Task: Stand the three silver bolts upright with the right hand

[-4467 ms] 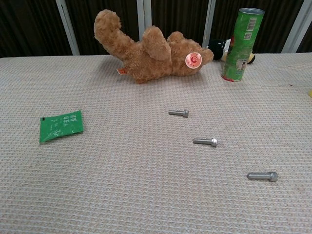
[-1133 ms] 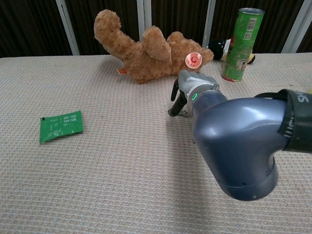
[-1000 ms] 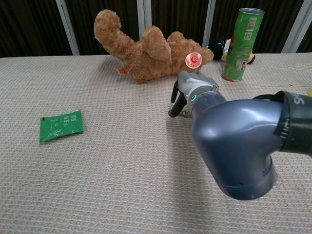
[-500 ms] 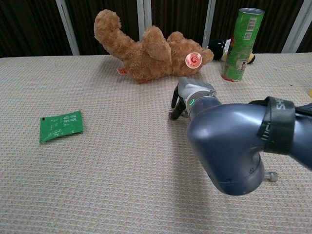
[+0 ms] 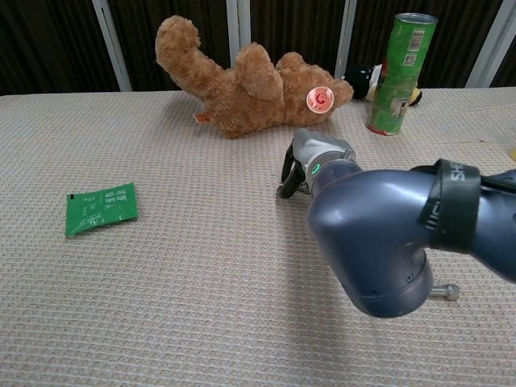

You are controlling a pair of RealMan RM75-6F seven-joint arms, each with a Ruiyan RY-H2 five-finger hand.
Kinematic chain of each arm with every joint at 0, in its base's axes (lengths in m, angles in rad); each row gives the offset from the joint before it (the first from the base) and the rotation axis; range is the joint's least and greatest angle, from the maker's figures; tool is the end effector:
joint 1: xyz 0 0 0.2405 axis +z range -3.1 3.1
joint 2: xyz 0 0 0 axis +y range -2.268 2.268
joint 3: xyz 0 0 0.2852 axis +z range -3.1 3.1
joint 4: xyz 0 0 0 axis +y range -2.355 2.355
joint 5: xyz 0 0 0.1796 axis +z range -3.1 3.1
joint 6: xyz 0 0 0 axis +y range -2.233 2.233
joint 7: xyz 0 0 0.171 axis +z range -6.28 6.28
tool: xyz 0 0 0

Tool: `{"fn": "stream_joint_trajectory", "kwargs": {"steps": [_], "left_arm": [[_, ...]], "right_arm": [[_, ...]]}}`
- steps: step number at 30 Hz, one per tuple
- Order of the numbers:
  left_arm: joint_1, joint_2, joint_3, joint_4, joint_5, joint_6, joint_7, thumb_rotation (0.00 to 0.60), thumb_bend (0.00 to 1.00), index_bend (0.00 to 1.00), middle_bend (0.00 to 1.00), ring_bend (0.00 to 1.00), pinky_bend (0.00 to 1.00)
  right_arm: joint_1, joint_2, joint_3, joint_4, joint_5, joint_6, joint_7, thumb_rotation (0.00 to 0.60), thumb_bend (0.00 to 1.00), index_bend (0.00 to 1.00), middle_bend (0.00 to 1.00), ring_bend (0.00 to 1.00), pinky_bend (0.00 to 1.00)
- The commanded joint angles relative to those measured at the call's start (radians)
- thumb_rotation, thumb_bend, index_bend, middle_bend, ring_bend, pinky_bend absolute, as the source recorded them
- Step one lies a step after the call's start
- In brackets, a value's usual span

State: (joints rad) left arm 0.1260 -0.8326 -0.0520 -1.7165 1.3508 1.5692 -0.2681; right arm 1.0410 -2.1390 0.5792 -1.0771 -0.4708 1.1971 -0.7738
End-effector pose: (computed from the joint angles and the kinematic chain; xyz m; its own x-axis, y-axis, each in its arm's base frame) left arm -0.3558 0.1325 0.3107 0.3315 -0.0627 0.9414 0.9042 0.3059 -0.2980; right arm -0.0800 -0.4143 -0.1115 0.2086 -0.2796 0.9372 -0.9588 0.1306 0.2523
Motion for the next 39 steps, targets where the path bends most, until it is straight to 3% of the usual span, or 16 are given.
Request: {"fn": "stream_joint_trajectory", "kwargs": {"steps": [1, 14, 25, 39], "left_arm": [[0.0, 0.001, 0.0, -0.002, -0.001, -0.001, 0.002, 0.6, 0.07, 0.06, 0.02, 0.0, 0.09], [0.0, 0.001, -0.002, -0.008, -0.006, -0.004, 0.01, 0.6, 0.07, 0.06, 0.02, 0.0, 0.09], [0.001, 0.005, -0.001, -0.01, -0.01, -0.01, 0.005, 0.6, 0.07, 0.07, 0.02, 0.0, 0.09], [0.001, 0.011, -0.005, -0.011, -0.021, -0.017, -0.008, 0.6, 0.07, 0.07, 0.02, 0.0, 0.09]], "right_arm": [[-0.004, 0.002, 0.0, -0.003, -0.001, 0.001, -0.001, 0.6, 0.36, 0.54, 0.0, 0.08, 0.06], [-0.017, 0.009, 0.003, -0.009, 0.003, -0.016, -0.003, 0.6, 0.36, 0.55, 0.01, 0.09, 0.06], [-0.02, 0.011, 0.005, -0.02, 0.007, -0.019, -0.008, 0.6, 0.4, 0.63, 0.02, 0.1, 0.08], [-0.019, 0.037, 0.018, -0.1, -0.013, 0.002, -0.001, 0.6, 0.4, 0.64, 0.02, 0.1, 0.08]]}}
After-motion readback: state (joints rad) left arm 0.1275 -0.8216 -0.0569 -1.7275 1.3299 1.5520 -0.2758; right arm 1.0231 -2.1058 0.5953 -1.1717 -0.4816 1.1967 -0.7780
